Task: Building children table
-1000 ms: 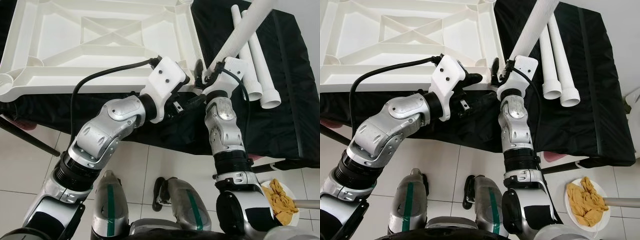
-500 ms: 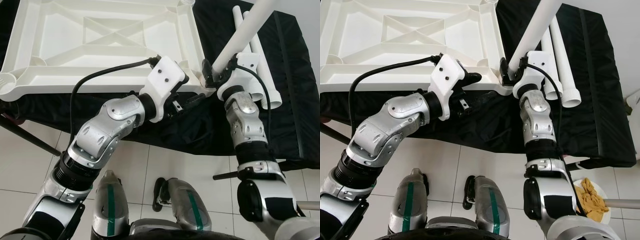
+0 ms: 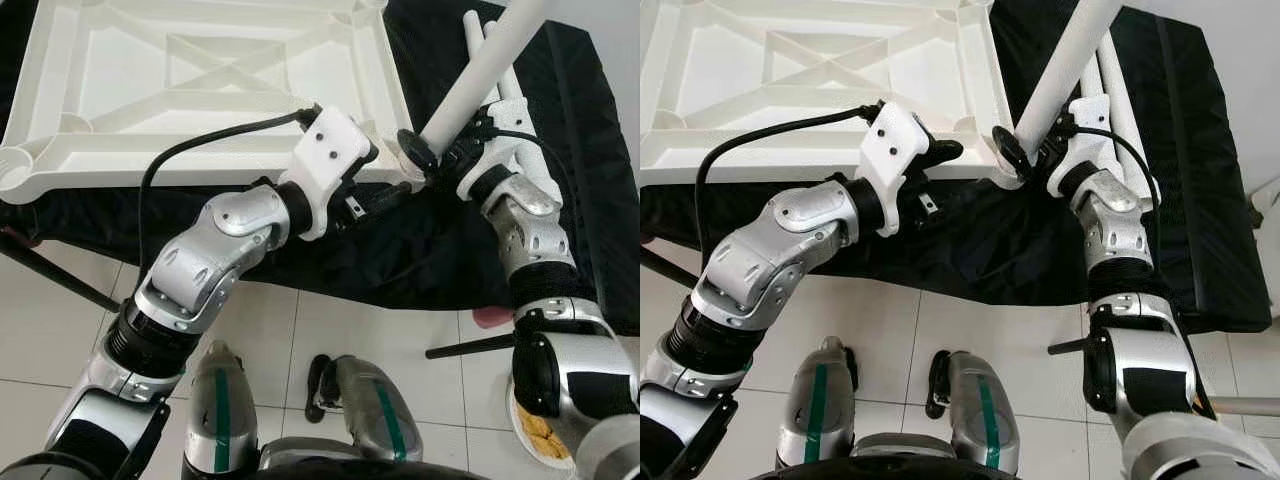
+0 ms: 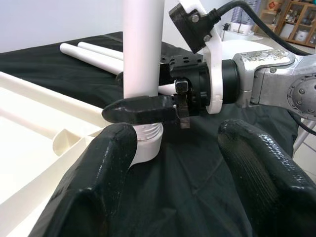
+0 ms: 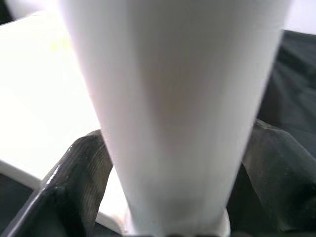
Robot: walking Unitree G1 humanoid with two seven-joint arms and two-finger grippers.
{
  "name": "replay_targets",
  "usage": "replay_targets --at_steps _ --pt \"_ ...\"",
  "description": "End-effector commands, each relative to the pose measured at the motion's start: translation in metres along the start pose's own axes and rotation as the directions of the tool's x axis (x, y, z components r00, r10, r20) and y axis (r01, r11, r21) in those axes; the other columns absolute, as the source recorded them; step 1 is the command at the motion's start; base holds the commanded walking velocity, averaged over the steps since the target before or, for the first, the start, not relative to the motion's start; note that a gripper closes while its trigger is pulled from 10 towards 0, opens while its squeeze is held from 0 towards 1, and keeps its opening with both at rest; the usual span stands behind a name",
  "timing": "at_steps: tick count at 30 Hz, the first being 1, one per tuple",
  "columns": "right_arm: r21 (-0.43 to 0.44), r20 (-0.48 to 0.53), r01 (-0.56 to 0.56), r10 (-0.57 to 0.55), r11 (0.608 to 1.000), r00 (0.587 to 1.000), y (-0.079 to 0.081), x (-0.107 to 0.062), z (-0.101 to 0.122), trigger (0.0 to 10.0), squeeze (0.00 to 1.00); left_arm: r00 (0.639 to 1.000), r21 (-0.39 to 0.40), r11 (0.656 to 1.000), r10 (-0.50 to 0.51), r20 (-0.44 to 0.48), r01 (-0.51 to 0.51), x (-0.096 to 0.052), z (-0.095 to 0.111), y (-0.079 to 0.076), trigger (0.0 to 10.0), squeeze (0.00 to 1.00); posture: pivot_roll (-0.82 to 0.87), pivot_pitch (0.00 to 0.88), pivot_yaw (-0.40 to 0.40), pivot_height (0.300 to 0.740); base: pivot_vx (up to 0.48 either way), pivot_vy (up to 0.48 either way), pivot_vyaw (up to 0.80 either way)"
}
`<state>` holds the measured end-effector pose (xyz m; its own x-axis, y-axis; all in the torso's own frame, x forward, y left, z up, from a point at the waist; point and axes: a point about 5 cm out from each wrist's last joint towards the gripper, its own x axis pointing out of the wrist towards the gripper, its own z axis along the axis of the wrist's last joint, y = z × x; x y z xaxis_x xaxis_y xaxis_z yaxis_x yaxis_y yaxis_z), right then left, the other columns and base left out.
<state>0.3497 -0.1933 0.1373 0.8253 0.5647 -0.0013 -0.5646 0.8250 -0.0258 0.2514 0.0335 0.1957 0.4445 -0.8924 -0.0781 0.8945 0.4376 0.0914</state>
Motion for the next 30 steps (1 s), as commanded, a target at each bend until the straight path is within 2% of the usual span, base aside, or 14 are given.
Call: replay_targets --at_steps 1,10,11,12,23,24,30 --pt "-0.001 0.002 -0.015 0.015 1.000 1.000 -0.008 -0.003 0.002 10.0 0.00 0.999 0.012 0.999 -0.042 -0.005 0.042 0.001 0.000 -0.001 10.0 0.00 0.13 0.032 -0.119 0.740 0.000 0.000 0.00" --pt "-0.003 -0.001 -0.026 0.026 1.000 1.000 -0.008 -0.001 0.001 10.0 0.00 0.999 0.013 0.999 -0.042 -0.005 0.042 0.001 0.000 -0.001 10.0 0.00 0.13 0.032 -0.119 0.740 0.000 0.000 0.00" --pt "0.002 0.000 -0.035 0.035 0.999 0.999 -0.008 -0.002 0.000 4.5 0.00 0.999 0.013 0.999 -0.042 -0.005 0.042 0.001 0.000 -0.001 10.0 0.00 0.13 0.033 -0.118 0.740 0.000 0.000 0.00" --pt "0.014 0.004 -0.040 0.040 0.999 0.999 -0.009 -0.003 -0.002 0.0 0.00 0.999 0.013 0.999 -0.042 -0.005 0.042 0.001 0.000 -0.001 10.0 0.00 0.13 0.034 -0.119 0.740 0.000 0.000 0.00" --pt "0.038 -0.002 -0.075 0.076 0.996 0.997 -0.010 -0.011 -0.012 0.0 0.00 0.999 0.006 0.999 -0.045 -0.007 0.045 0.000 -0.001 -0.003 10.0 0.00 0.13 0.042 -0.117 0.740 0.000 0.000 0.00" --pt "0.037 -0.002 -0.076 0.076 0.996 0.997 -0.010 -0.011 -0.012 10.0 0.00 0.999 0.006 0.999 -0.045 -0.007 0.045 0.000 -0.001 -0.004 10.0 0.00 0.13 0.042 -0.117 0.740 0.000 0.000 0.00" --pt "0.036 0.017 -0.054 0.053 0.998 0.998 -0.005 -0.009 -0.013 10.0 0.00 0.999 0.002 0.999 -0.053 -0.009 0.053 0.001 -0.001 -0.006 10.0 0.00 0.13 0.041 -0.122 0.740 0.000 0.000 0.00"
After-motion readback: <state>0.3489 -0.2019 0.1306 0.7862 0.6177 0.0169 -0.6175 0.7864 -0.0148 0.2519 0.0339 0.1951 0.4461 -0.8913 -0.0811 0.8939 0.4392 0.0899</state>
